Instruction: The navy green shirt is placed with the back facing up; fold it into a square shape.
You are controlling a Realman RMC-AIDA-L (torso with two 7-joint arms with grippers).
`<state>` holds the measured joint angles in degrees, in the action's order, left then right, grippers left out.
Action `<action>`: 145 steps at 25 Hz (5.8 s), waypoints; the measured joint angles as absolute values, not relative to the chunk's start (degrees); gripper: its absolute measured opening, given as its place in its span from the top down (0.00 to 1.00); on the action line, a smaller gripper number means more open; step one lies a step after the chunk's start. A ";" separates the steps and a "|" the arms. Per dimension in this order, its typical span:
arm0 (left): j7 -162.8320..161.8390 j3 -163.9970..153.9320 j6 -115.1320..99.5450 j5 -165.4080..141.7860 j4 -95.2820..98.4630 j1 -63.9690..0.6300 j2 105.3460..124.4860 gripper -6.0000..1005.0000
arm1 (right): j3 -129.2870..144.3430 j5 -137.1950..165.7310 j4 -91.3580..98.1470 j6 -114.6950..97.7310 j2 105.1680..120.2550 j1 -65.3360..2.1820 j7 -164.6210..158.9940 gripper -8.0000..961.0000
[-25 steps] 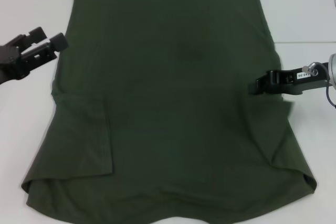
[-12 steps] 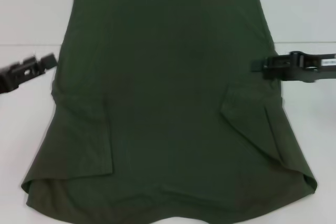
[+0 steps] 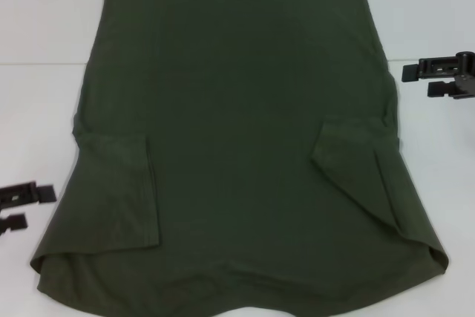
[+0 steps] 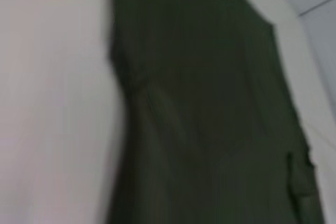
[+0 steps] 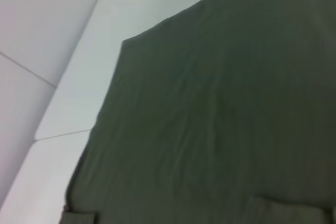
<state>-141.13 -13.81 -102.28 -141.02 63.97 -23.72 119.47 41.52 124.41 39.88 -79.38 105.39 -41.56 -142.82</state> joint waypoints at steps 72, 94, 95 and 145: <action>-138.98 -14.89 -97.21 -144.12 51.29 -25.52 119.78 0.94 | 40.57 131.84 43.06 -86.75 104.76 -38.31 -139.03 0.11; -136.25 -15.00 -99.46 -140.88 51.16 -28.23 118.82 0.99 | 42.25 147.51 44.27 -94.29 110.11 -37.18 -134.18 0.11; -136.28 -14.97 -99.43 -140.88 51.13 -28.23 118.82 0.99 | 42.27 147.63 44.27 -94.22 110.28 -37.17 -133.98 0.11; -136.83 -14.68 -98.23 -140.89 50.27 -28.64 118.38 0.99 | 45.81 148.13 40.91 -90.66 114.11 -41.10 -133.76 0.30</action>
<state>-136.83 -14.68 -98.23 -140.89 50.27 -28.64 118.38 45.81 148.13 40.91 -90.66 114.11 -41.10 -133.76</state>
